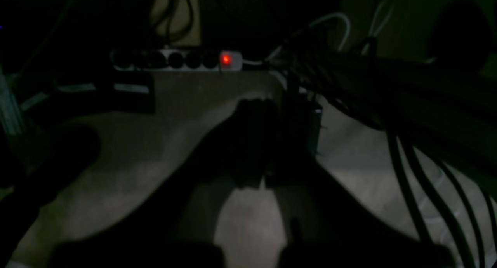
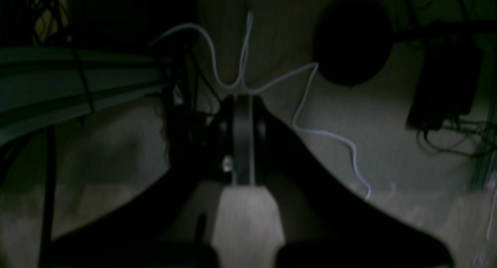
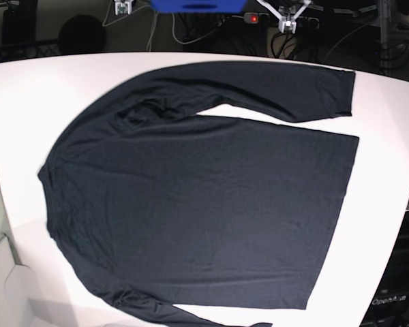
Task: Fold the T-shirt properly
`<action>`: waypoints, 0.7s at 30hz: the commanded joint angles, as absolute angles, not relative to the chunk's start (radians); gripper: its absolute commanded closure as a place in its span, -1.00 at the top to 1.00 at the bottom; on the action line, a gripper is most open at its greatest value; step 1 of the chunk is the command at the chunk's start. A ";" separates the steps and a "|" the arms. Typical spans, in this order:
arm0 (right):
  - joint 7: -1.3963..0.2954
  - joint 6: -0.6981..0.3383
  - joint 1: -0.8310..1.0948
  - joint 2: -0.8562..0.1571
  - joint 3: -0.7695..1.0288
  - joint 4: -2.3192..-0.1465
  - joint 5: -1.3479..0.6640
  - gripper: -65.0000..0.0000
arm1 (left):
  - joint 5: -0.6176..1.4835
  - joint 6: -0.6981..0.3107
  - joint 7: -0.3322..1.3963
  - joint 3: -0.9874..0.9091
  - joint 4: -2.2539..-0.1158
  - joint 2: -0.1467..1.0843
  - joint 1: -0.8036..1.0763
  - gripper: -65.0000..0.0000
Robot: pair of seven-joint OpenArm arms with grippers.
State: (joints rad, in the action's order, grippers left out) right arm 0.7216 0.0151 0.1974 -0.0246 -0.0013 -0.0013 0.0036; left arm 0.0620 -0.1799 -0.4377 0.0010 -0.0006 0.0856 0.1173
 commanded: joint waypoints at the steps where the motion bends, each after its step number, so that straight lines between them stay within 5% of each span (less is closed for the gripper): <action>1: 0.766 0.005 0.216 -0.030 -0.004 0.000 0.002 -1.00 | 0.064 -0.180 -0.466 0.002 0.000 0.090 0.140 -1.00; 21: 1.343 0.007 0.420 -0.082 0.002 0.000 0.002 -1.00 | 0.165 -0.189 -1.142 0.002 0.000 0.091 0.392 -1.00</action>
